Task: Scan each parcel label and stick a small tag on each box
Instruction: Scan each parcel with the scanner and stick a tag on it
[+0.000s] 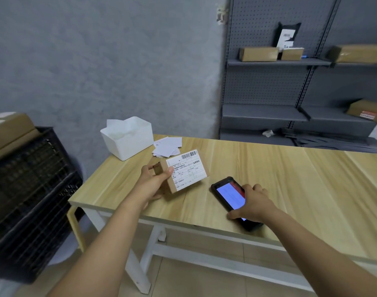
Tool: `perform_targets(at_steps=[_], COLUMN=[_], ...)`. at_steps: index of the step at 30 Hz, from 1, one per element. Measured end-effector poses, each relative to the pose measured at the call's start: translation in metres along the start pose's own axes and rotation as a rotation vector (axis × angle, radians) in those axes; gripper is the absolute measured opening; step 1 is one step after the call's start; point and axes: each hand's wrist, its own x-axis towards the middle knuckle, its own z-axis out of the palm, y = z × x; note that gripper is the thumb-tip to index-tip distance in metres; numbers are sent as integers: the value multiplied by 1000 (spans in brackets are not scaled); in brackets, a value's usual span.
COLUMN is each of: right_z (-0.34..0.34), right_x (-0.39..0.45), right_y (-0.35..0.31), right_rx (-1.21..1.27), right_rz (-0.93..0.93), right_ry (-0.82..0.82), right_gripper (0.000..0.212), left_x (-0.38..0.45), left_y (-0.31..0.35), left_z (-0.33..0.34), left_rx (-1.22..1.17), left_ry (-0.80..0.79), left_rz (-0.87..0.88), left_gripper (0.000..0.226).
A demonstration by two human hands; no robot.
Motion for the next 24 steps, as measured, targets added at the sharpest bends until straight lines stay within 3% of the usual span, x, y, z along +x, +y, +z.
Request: perform_targets(at_steps=[8,16,24], right_z=[-29,-67,-85], right_x=[-11,-23,-27], right_y=[5,-9,-8], right_rx=[148,115,67], right_rz=[-93,-314,-332], right_ry=[35,82,62], right_gripper=[82,72,70], left_x=[-6,-4,3], left_y=[0,7,9], left_z=[7,11,13], left_rx=[-94,-110,-99], left_ry=[28,71,96], left_rz=[18,72,84], left_gripper=[75,81,80])
